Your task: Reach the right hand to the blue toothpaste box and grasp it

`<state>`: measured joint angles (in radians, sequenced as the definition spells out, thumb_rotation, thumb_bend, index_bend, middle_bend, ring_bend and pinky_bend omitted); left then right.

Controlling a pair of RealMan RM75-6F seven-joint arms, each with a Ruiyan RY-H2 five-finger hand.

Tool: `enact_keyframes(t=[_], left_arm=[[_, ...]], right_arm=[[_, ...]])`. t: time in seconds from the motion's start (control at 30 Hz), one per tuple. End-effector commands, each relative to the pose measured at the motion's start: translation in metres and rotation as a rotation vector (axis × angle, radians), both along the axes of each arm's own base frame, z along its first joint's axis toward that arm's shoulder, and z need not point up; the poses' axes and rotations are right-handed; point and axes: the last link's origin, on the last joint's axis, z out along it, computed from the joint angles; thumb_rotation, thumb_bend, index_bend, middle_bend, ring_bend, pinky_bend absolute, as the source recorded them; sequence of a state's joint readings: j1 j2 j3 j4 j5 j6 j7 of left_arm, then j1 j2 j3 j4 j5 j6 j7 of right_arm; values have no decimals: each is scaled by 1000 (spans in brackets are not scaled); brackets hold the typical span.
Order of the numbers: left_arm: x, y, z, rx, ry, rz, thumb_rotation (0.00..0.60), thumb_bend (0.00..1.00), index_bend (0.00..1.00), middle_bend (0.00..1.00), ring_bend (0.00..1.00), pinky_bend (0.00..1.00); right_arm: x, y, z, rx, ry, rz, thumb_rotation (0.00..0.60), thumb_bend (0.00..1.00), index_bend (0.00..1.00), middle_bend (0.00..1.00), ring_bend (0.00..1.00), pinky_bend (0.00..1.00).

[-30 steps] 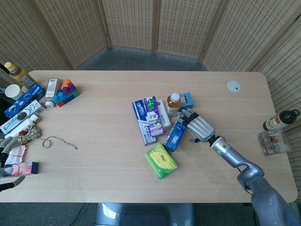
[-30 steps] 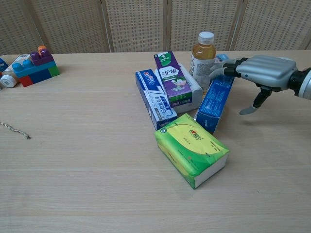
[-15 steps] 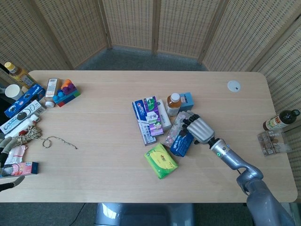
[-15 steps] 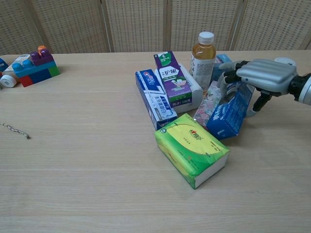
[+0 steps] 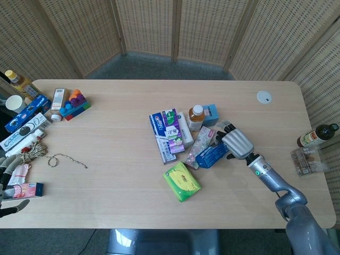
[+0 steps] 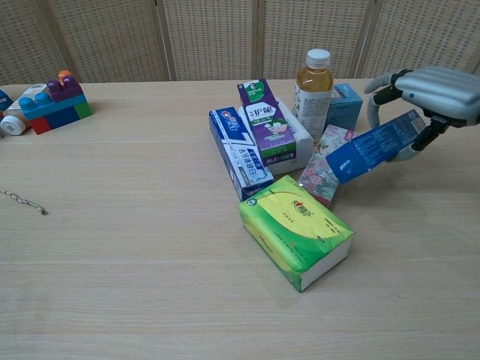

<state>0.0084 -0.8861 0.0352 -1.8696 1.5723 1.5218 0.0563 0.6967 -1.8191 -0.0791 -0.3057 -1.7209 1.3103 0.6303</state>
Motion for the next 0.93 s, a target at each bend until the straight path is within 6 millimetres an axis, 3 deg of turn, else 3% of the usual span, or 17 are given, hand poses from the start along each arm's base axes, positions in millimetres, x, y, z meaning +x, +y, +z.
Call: enact_keyframes(t=[0.03,0.27,0.57,0.77,0.93], left_arm=[[1,0,0,-2,-2,-3,600,120,95,0,0,0],[3,-1,2,-8,-18,-20,600,120,95,0,0,0],[4,-4,6,-15,-35,-37,600,120,95,0,0,0],[3,-5,7,-17,-40,-39,600,121,95,0,0,0],[4,-6,8,-14,-41,-44,600,120,95,0,0,0]], right_arm=[[-1,1,17,-28,-28,22,600,28,523,464,164,157],[7,7,59,-92,-114,103,600,28,526,466,164,157],[48,26,119,-171,-264,212,600,36,528,469,165,157],[80,39,143,-180,-339,223,600,36,528,470,165,159],[96,46,147,-173,-354,239,600,35,528,469,165,159]])
